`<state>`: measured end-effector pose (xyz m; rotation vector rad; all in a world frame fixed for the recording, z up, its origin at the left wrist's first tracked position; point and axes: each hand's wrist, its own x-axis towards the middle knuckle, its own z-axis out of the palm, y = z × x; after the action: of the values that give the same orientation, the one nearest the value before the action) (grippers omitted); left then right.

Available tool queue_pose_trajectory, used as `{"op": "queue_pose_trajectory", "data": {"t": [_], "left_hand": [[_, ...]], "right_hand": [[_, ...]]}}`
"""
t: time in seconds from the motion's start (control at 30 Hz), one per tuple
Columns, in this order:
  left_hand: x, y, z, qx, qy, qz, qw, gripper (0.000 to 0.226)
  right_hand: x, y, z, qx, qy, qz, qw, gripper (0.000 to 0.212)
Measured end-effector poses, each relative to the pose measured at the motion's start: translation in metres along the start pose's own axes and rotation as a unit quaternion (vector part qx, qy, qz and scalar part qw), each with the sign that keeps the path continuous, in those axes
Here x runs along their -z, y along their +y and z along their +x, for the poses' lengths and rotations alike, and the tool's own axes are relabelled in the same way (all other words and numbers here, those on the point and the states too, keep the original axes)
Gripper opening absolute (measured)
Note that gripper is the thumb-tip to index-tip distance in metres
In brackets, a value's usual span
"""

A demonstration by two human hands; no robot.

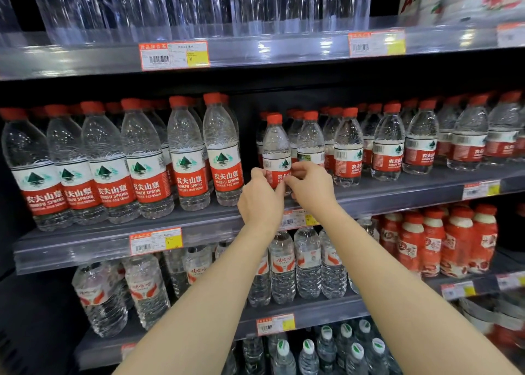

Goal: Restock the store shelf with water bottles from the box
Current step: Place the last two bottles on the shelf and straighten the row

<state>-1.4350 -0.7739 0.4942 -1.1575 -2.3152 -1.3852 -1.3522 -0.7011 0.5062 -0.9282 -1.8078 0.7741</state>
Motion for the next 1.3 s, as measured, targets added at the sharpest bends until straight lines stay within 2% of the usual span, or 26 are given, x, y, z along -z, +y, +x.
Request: {"op": "queue_pose_trajectory", "data": {"t": [0.27,0.4,0.5,0.63,0.7,0.77,1.0,1.07,1.17,1.3], "left_hand": [[-0.007,-0.003,0.012,-0.003,0.004,0.016,1.000,0.046],[-0.009,-0.001,0.016,0.007,-0.003,0.028,1.000,0.048],[-0.009,0.000,0.017,0.028,-0.012,0.014,0.999,0.048],[-0.006,0.003,0.020,0.072,-0.033,-0.029,0.996,0.046],[-0.005,0.004,0.020,0.073,-0.037,-0.026,0.996,0.045],[-0.007,0.005,0.019,0.072,-0.035,-0.023,0.997,0.044],[-0.008,0.006,0.016,0.060,-0.037,0.003,0.997,0.056],[-0.008,0.005,0.015,0.046,-0.042,0.022,0.998,0.061],[-0.010,0.004,0.016,0.034,-0.044,0.033,0.998,0.057],[-0.011,0.002,0.018,0.039,-0.041,0.026,0.998,0.057]], "right_hand": [[-0.010,0.002,-0.005,0.037,0.089,-0.059,0.994,0.028],[-0.013,0.004,-0.003,0.039,0.102,-0.087,0.990,0.028],[-0.011,0.001,-0.002,0.039,0.102,-0.064,0.992,0.022],[-0.004,0.005,0.000,0.002,0.139,0.056,0.989,0.015],[0.004,0.010,0.002,0.003,0.172,0.048,0.984,0.014],[0.013,0.016,0.005,0.004,0.188,0.005,0.982,0.022],[0.019,0.022,0.011,-0.009,0.126,-0.086,0.988,0.053],[0.020,0.020,0.013,-0.019,0.111,-0.117,0.987,0.054],[0.023,0.020,0.015,-0.036,0.084,-0.150,0.984,0.051],[0.024,0.022,0.021,-0.055,0.065,-0.131,0.988,0.044]]}}
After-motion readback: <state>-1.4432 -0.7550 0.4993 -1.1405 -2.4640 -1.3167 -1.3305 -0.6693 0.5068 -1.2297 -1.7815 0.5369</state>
